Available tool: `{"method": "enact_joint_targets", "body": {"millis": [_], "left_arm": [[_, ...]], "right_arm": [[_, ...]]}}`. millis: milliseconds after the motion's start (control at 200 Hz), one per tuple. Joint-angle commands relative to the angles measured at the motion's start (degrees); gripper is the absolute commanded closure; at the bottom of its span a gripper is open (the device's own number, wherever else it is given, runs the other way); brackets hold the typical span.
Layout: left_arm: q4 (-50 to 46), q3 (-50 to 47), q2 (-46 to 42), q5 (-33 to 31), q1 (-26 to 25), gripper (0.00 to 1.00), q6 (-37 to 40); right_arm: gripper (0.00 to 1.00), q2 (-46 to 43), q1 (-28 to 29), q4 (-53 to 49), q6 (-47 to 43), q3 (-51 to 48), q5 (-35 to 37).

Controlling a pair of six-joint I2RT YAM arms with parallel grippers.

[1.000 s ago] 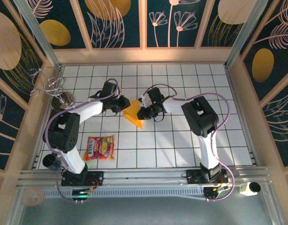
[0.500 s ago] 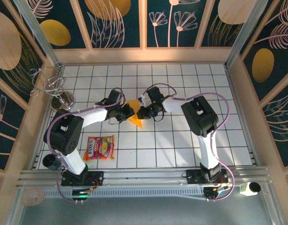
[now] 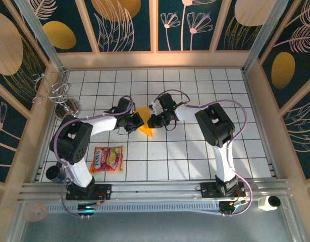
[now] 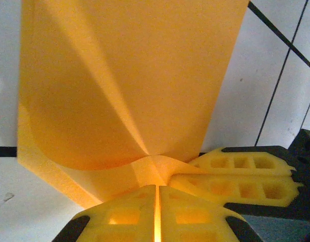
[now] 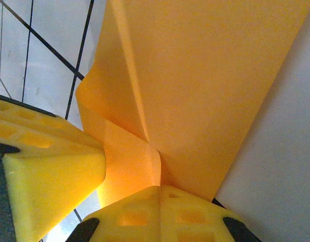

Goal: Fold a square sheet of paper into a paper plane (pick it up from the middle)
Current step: Third fold the triangle at the center of the table.

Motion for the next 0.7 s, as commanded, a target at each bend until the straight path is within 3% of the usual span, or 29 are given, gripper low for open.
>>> {"method": "enact_joint_targets", "body": {"millis": [0,696], "left_arm": [[-2.0,-0.7,0.6,-1.2,-0.2,0.9,-0.9],[-2.1,-1.9,1.1,-2.4,-0.2,0.9,-1.0]], "right_arm": [[0.98,1.8,0.2,-2.4,0.7,1.2,2.6],[0.95,2.3,0.2,-3.3,1.1,1.3,3.1]]}}
